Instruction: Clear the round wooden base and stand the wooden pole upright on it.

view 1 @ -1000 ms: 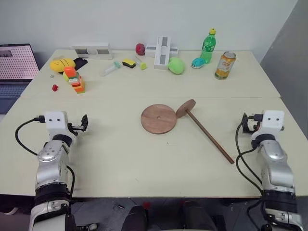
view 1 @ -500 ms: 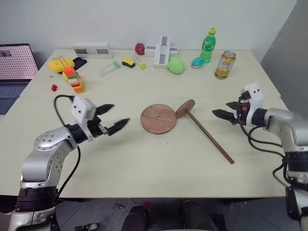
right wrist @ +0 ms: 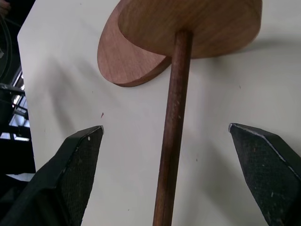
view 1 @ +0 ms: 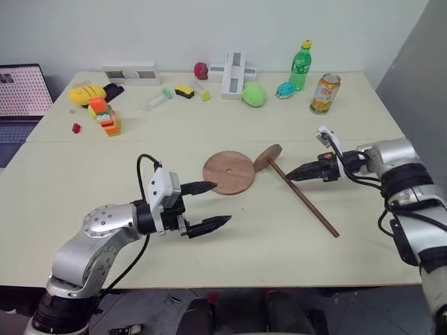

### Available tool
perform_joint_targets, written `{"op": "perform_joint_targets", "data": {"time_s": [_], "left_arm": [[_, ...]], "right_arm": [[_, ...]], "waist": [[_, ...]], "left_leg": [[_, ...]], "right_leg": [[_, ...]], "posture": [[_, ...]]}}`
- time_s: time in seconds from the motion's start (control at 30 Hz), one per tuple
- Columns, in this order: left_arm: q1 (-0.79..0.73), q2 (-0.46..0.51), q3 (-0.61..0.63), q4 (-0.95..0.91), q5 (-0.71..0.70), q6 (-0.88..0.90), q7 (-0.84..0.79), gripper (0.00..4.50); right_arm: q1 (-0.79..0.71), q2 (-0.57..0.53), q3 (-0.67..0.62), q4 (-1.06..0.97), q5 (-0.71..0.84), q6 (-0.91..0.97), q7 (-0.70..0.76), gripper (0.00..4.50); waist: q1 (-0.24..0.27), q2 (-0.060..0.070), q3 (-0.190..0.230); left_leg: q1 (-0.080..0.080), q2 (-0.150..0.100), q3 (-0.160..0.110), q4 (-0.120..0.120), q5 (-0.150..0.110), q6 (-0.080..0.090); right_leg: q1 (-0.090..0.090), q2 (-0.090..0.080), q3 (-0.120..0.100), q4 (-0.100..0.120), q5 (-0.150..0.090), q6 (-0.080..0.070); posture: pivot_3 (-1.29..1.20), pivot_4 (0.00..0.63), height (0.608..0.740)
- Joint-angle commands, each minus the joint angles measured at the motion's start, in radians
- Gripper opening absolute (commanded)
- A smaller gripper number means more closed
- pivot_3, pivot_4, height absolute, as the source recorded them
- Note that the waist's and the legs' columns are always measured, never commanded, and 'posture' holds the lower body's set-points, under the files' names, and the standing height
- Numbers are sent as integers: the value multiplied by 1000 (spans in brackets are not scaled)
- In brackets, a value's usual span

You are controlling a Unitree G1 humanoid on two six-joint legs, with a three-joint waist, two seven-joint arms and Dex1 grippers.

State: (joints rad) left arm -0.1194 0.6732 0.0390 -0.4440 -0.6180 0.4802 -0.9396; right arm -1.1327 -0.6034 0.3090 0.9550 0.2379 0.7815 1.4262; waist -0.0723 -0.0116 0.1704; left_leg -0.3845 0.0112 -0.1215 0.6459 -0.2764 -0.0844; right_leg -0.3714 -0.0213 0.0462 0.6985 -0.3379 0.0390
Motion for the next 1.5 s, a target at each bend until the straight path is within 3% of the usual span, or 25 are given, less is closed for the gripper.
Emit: {"op": "perform_joint_targets", "data": {"time_s": [0.03,0.57,0.9,1.1,1.27,1.4,1.5], "left_arm": [[28,7,38,-59,-10,-14,15,4500],[105,1,33,-134,-15,-10,51,4500],[127,-7,15,-149,-16,-15,58,4500],[157,-20,47,-176,-21,-6,110,4500],[206,-23,45,-219,-40,3,129,4500],[180,-43,1,-205,-34,3,131,4500],[163,-51,-15,-200,-27,8,135,4500]], "right_arm": [[-49,24,19,70,-63,-65,83,4494],[-118,108,59,246,-216,-145,188,4494],[-124,61,267,193,-117,-163,188,4494],[-195,70,194,229,-218,-210,86,4494],[-247,61,185,161,-274,-13,53,4494],[-325,120,169,113,-293,306,-42,4494],[-335,134,169,56,-311,386,-97,4494]], "waist": [[-1,0,0],[-9,0,0],[-8,0,0],[-9,1,0],[-8,1,1],[-9,2,1],[-9,3,1]], "left_leg": [[0,0,0,0,0,0],[0,0,0,0,0,0],[0,0,-1,0,0,0],[0,0,0,0,0,0],[0,0,-1,0,0,0],[0,0,0,0,0,0],[0,0,0,0,0,0]], "right_leg": [[0,0,0,0,0,0],[0,0,0,0,0,0],[0,-1,-1,0,0,0],[0,-1,0,1,0,0],[-1,-1,0,0,0,0],[-1,-1,0,1,0,0],[-2,0,1,2,0,0]], "posture": [[0,150,740],[0,150,740],[0,150,740],[0,150,740],[0,150,740],[0,150,740],[0,150,740]]}}
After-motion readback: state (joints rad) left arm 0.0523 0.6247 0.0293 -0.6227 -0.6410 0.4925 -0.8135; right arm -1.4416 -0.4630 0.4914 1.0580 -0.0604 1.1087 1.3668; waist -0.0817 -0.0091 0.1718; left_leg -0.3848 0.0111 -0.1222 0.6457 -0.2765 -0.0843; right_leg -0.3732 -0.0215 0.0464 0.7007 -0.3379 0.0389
